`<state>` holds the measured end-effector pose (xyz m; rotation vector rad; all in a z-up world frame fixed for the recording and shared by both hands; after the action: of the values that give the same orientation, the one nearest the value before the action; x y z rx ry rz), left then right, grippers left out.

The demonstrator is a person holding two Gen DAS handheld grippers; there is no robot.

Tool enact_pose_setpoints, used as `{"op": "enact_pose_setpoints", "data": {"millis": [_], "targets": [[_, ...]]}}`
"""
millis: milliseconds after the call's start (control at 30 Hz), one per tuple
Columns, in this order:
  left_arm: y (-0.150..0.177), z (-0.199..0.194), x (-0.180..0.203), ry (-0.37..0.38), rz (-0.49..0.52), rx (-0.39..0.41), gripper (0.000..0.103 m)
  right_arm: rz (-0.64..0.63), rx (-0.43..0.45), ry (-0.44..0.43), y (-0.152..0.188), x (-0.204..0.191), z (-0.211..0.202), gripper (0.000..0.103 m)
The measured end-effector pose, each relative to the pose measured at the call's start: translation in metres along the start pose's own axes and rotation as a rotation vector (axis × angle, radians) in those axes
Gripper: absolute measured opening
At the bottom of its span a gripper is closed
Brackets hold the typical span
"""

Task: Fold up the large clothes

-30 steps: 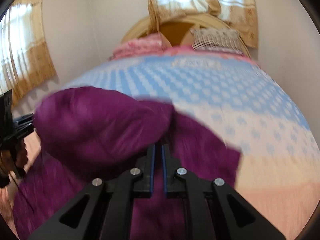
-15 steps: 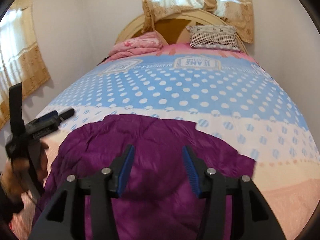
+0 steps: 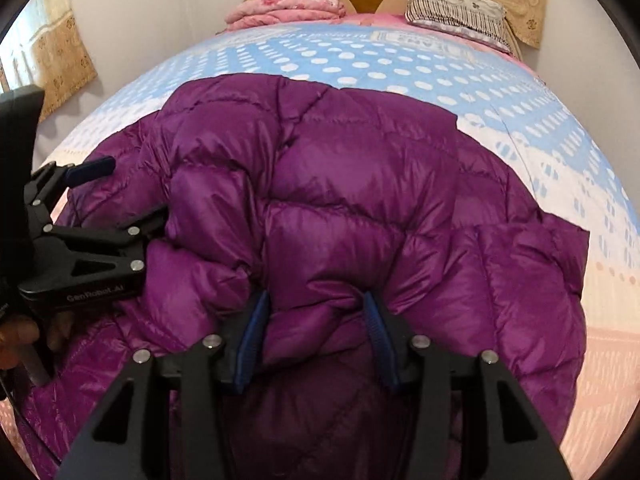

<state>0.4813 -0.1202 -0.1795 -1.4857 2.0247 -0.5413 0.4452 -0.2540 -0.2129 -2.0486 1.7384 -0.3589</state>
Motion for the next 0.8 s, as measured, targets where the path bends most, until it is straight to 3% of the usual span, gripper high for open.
{"op": "enact_pose_setpoints", "data": {"millis": [133,200,367,500,600,800], "targets": [[-0.026,-0.039,-0.017,0.001,-0.068,0.131,0.099,0.091,0.097,-0.008,-0.009,0.013,-0.048,0.053],[-0.042,-0.040,-0.018,-0.010,-0.116,0.142,0.099,0.150,0.144,0.012,-0.020,0.020,-0.060,0.053],[-0.061,-0.002,0.000,-0.135,-0.190,0.054,0.099,0.254,0.203,0.171,-0.043,0.031,-0.040,0.052],[-0.044,0.045,0.022,-0.188,-0.150,-0.048,0.099,0.287,0.128,0.202,-0.033,0.031,0.006,0.052],[-0.034,0.067,0.027,-0.147,-0.136,-0.119,0.099,0.285,0.140,0.210,-0.022,0.028,0.016,0.053],[-0.033,0.071,0.029,-0.128,-0.150,-0.138,0.099,0.270,0.135,0.228,-0.026,0.026,0.022,0.054]]}}
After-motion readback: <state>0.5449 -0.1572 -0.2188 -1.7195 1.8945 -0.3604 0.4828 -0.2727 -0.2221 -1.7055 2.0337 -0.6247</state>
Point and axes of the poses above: each gripper's, at about its wrist camera, not at the fingertips, and z roughly the way its jaws point, x to its right, y to its underside, the point moved 2 cm from there along z, roughly the way its jaws point, and after that the axes turned 7 degrees about -x, right-handed, at the moved point
